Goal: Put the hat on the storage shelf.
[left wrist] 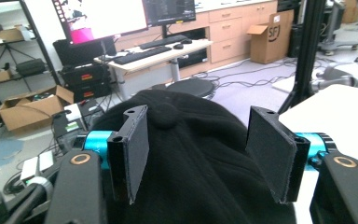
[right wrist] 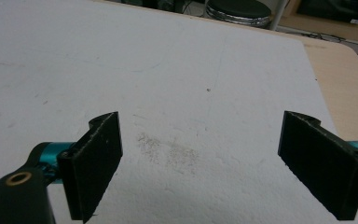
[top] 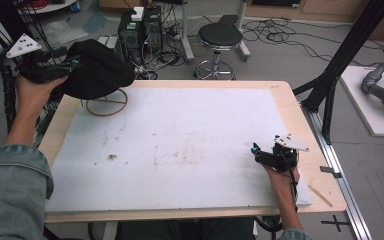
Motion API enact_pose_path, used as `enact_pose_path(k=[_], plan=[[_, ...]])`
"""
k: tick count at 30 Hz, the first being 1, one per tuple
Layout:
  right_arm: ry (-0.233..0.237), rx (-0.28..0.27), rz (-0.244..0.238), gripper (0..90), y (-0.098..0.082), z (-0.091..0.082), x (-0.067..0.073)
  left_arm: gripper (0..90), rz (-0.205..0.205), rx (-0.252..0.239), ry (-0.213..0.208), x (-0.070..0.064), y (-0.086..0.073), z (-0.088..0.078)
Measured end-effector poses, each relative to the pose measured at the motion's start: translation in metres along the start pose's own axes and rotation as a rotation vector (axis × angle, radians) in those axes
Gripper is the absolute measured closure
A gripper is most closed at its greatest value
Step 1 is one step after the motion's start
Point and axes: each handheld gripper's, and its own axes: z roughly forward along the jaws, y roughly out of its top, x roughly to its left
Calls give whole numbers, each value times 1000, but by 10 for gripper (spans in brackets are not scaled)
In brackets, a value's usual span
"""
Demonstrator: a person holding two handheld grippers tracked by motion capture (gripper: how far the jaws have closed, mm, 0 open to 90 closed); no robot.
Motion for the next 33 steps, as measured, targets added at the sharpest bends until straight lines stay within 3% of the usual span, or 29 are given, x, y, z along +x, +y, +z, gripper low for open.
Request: enact_pose_path(k=[7, 17, 22, 33], plan=[[12, -3, -4, 134, 3, 5, 2, 385, 5, -14, -24, -16, 0, -14], [15, -5, -8, 134, 5, 6, 5, 331, -26, -33, -63, -37, -1, -27], [14, -5, -9, 134, 6, 6, 6, 308, -28, -51, -87, -52, -6, -35], [31, -12, -7, 134, 9, 10, 8, 292, -51, -44, -88, -74, -24, -49]])
